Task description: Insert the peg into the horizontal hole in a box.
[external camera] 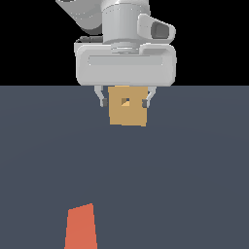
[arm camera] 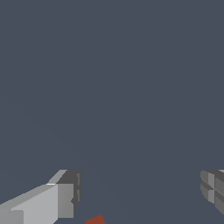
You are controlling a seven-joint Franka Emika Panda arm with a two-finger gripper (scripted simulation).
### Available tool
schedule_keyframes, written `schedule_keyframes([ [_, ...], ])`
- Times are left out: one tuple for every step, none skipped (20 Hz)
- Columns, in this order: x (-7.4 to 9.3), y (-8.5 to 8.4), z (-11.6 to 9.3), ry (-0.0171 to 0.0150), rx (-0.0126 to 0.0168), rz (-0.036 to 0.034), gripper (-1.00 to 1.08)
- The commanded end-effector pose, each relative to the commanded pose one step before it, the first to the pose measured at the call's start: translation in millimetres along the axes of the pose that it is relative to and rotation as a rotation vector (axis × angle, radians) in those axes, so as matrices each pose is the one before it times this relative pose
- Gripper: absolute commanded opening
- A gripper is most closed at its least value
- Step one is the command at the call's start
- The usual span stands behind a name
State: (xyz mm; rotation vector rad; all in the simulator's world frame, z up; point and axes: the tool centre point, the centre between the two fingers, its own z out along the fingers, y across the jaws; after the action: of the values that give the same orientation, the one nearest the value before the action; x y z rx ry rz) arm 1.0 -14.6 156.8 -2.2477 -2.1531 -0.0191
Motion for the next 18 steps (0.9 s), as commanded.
schedule_keyframes([
  [-0.01,0.01,0.01,0.00000,0.00000,0.00000,1.00],
  [-0.41,-0.05,0.07,0.00000,0.00000,0.00000,1.00],
  [-0.49,-0.18,0.19,-0.00011,-0.00004,-0.00119,1.00],
  [-1.11,-0.29,0.35,-0.00013,-0.00002,-0.00154,1.00],
  [-1.61,-0.41,0.49,-0.00017,-0.00003,-0.00206,1.00],
  [-2.06,-0.52,0.63,-0.00022,-0.00004,-0.00266,1.00],
  [-2.49,-0.64,0.77,-0.00028,-0.00004,-0.00330,1.00],
  [-2.98,-0.75,0.90,-0.00032,-0.00005,-0.00383,1.00],
  [-3.41,-0.86,1.04,-0.00038,-0.00006,-0.00446,1.00],
  [-3.85,-0.97,1.18,-0.00043,-0.00007,-0.00506,1.00],
  [-4.33,-1.08,1.32,-0.00047,-0.00008,-0.00559,1.00],
  [-4.75,-1.18,1.45,-0.00053,-0.00009,-0.00623,1.00],
  [-5.21,-1.29,1.59,-0.00058,-0.00009,-0.00678,1.00],
  [-5.67,-1.39,1.73,-0.00062,-0.00010,-0.00733,1.00],
  [-6.10,-1.49,1.86,-0.00068,-0.00011,-0.00793,1.00],
  [-6.55,-1.59,2.00,-0.00073,-0.00012,-0.00851,1.00],
  [-7.00,-1.69,2.13,-0.00078,-0.00013,-0.00907,1.00],
  [-7.46,-1.78,2.27,-0.00083,-0.00014,-0.00963,1.00],
])
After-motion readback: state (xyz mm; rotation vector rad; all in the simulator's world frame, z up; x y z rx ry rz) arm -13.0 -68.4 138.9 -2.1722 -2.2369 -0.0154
